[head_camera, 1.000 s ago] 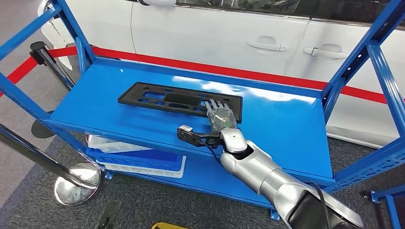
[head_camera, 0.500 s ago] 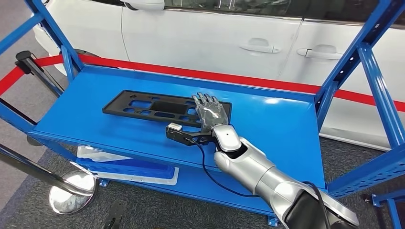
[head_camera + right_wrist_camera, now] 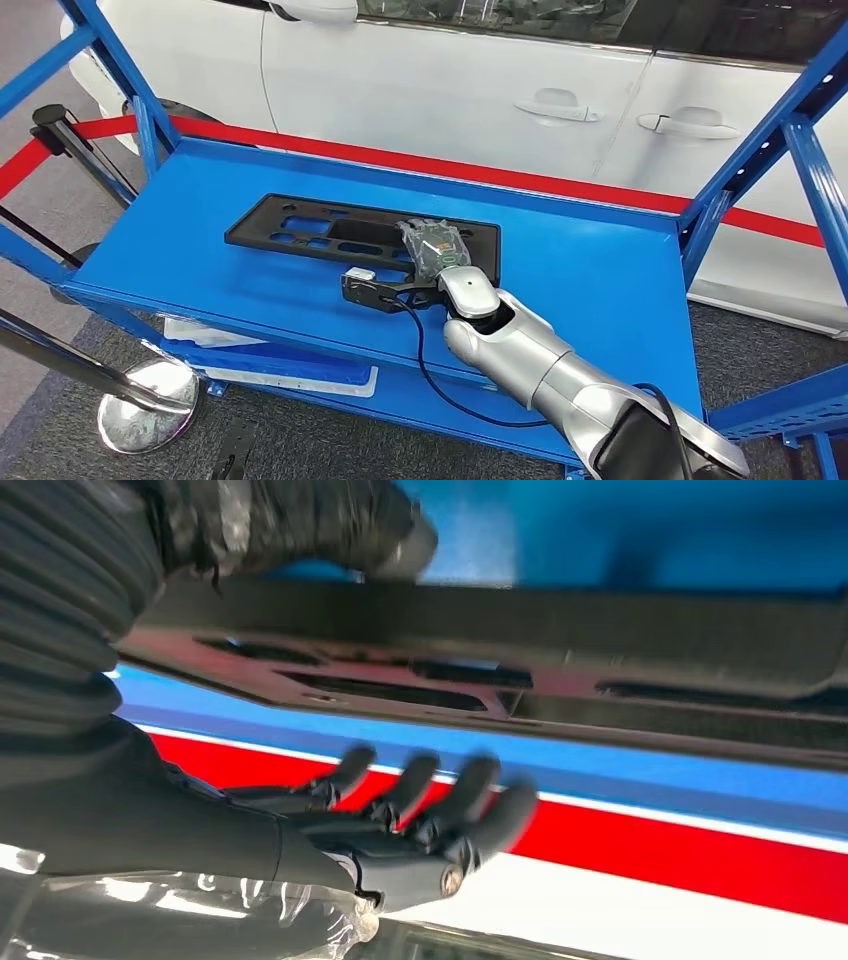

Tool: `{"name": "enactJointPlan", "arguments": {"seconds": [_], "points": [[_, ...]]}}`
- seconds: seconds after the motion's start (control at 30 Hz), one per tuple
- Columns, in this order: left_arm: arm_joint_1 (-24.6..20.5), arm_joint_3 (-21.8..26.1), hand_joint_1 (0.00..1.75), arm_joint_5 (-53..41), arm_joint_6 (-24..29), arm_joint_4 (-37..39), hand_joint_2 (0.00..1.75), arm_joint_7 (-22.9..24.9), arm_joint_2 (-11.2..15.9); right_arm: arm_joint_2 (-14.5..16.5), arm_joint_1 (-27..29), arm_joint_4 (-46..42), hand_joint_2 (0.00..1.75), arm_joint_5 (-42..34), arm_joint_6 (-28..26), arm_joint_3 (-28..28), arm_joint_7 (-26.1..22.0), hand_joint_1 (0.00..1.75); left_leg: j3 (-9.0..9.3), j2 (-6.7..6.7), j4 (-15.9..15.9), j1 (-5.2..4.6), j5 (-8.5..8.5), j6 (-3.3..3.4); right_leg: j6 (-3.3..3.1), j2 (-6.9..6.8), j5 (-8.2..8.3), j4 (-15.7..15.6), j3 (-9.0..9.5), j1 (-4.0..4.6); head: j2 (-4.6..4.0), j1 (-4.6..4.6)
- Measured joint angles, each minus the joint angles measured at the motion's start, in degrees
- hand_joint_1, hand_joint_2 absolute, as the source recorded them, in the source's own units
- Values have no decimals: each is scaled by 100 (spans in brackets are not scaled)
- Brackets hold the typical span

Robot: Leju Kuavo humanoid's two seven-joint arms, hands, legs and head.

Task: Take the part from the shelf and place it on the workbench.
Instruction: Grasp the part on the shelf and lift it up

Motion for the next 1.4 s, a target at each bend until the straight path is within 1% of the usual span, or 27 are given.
{"name": "enactJointPlan", "arguments": {"seconds": [0.03, 0.07, 0.13, 0.23, 0.27, 0.33, 0.37, 0.4, 0.43, 0.47, 0.5, 0.57, 0.6, 0.7, 0.77, 0.87, 0.9, 0.93, 0.97, 1.03, 1.07, 1.1, 1.2, 1.27, 1.3, 1.37, 1.4], "points": [[-1, 0, 0, 11, 16, 2, 0, 20, -3, -1, -3, -14, 175, -20, 15, 0, 9, 152, 3, -5, 53, 0, -48, -30, -1, -1, 147, -307, 125, -1, 0, 3], [-3, 0, 0, 22, 34, 3, 0, 39, -5, -2, -5, -29, 175, -32, 23, 1, 17, 152, -8, -9, 91, -4, -81, -61, -21, 2, 205, -516, 215, 5, 0, 1], [0, 0, 0, 38, 73, 5, 0, 60, -5, -7, -8, -55, 175, -43, 33, 1, 24, 152, -34, -12, 124, -10, -104, -115, -74, 17, 161, -647, 277, 35, 0, -3], [12, 0, 0, 51, 96, 7, 0, 64, -10, -10, -34, -110, 175, -40, 42, 2, 25, 152, -69, -2, 227, 9, -196, -183, -161, 23, 159, -708, 327, 16, 0, -20], [10, 0, 0, 52, 98, 7, 0, 63, -14, -10, -49, -126, 175, -40, 49, 2, 25, 157, -153, 0, 424, 16, -305, -208, -186, 15, 161, -732, 357, 6, 0, -29], [9, -1, 0, 51, 98, 7, 0, 57, -20, -10, -63, -137, 175, -40, 62, 2, 25, 171, -487, 3, 1105, 28, -600, -251, -219, 0, 153, -750, 391, 14, 0, -49], [16, -2, 0, 46, 99, 8, 0, 51, -20, -10, -62, -137, 175, -40, 67, 2, 26, 174, -671, 2, 1441, 31, -706, -262, -228, -3, 149, -752, 398, 20, 0, -47], [25, -2, 0, 41, 101, 9, 0, 42, -20, -11, -59, -137, 175, -40, 69, 2, 28, 175, -794, 2, 1635, 32, -726, -266, -233, -2, 146, -751, 403, 24, 0, -48], [32, -2, 0, 34, 103, 10, 0, 27, -20, -13, -58, -138, 175, -40, 74, 2, 33, 175, -813, 2, 1615, 32, -639, -261, -233, 2, 143, -751, 410, 26, 0, -49], [34, -2, 0, 27, 103, 11, 0, 5, -20, -15, -58, -141, 175, -40, 81, 2, 40, 175, -723, 2, 1385, 32, -464, -248, -230, 6, 140, -751, 422, 26, 0, -48], [31, -2, 0, 23, 101, 11, 0, -19, -19, -19, -60, -149, 175, -41, 90, 2, 49, 175, -545, 2, 1002, 32, -250, -230, -227, 10, 135, -752, 436, 26, 0, -49], [16, -2, 0, 39, 57, 11, 0, -89, -15, -32, -62, -170, 175, -45, 102, 2, 72, 175, -202, -2, 310, 9, -7, -192, -200, 19, 124, -757, 453, 41, 0, -46], [11, -2, 0, 53, 15, 11, 44, -136, -10, -43, -58, -178, 175, -49, 100, 2, 85, 175, -113, -4, 134, -6, 22, -177, -177, 24, 124, -764, 455, 46, 0, -44], [15, -2, 0, 100, -149, 11, 175, -279, 12, -86, -41, -190, 175, -59, 81, 2, 104, 175, -62, 2, 20, -16, 40, -109, -86, 30, 132, -788, 459, 44, 0, -40], [12, -2, 0, 154, -322, 11, 175, -404, 18, -120, -38, -204, 175, -71, 68, 2, 105, 175, -19, 22, -62, 8, 87, -37, -37, 17, -20, -574, 365, 51, 0, -34], [11, -2, 0, 237, -722, 11, 175, -678, 31, -178, -1, -220, 175, -105, -4, 2, 84, 175, -3, 40, -91, 10, 98, 18, 3, 7, -523, 439, -100, 49, 0, -27], [13, -2, 0, 260, -858, 11, 175, -753, 38, -199, 20, -230, 175, -112, -40, 2, 68, 175, -4, 41, -84, 8, 94, 22, 15, 6, -591, 689, -218, 42, 0, -27], [14, -2, 0, 281, -972, 11, 175, -812, 42, -219, 36, -247, 175, -114, -82, 2, 49, 175, -4, 39, -73, 8, 89, 23, 24, 4, -546, 730, -235, 31, 0, -26], [14, -2, 0, 295, -1059, 11, 175, -858, 44, -234, 42, -272, 175, -114, -121, 2, 31, 175, -3, 34, -55, 9, 79, 20, 29, 2, -402, 546, -142, 18, 0, -25], [13, -1, 0, 311, -1173, 11, 175, -923, 45, -258, 33, -337, 175, -112, -180, 1, 4, 175, -12, 20, 4, 4, 39, -10, 20, -5, -57, -201, 236, 2, 0, -25], [10, -2, 0, 315, -1212, 11, 175, -936, 46, -265, 27, -377, 175, -111, -197, 1, -4, 175, -29, 13, 44, -3, 18, -36, 1, -4, 40, -505, 386, 2, 0, -30], [7, -2, 0, 316, -1246, 11, 175, -942, 48, -272, 24, -416, 175, -109, -208, 0, -11, 175, -48, 7, 73, -11, 6, -63, -18, -2, 73, -680, 467, 10, 0, -32], [5, -2, 0, 319, -1333, 11, 175, -939, 56, -288, 26, -522, 175, -92, -245, 0, -21, 175, -86, 3, 83, -5, 2, -144, -104, 7, 84, -756, 480, 30, 0, -32], [6, -2, 0, 321, -1381, 11, 175, -937, 61, -292, 22, -598, 175, -81, -285, 0, -21, 175, -169, 7, 260, 11, -125, -201, -166, 4, 113, -802, 498, 11, 0, -46], [6, -2, 0, 322, -1390, 11, 175, -937, 63, -292, 22, -640, 175, -73, -313, 0, -24, 175, -282, 10, 504, 21, -264, -229, -187, 2, 121, -819, 506, 3, 0, -52], [8, -2, 0, 336, -1356, 11, 175, -938, 63, -295, 27, -720, 175, -54, -364, 0, -28, 175, -633, 11, 1248, 38, -586, -276, -212, 1, 118, -823, 507, 11, 0, -62], [12, -2, 0, 349, -1323, 11, 175, -939, 63, -299, 33, -763, 175, -38, -385, 0, -30, 175, -790, 11, 1549, 44, -671, -292, -217, 2, 114, -822, 508, 16, 0, -61]]}}
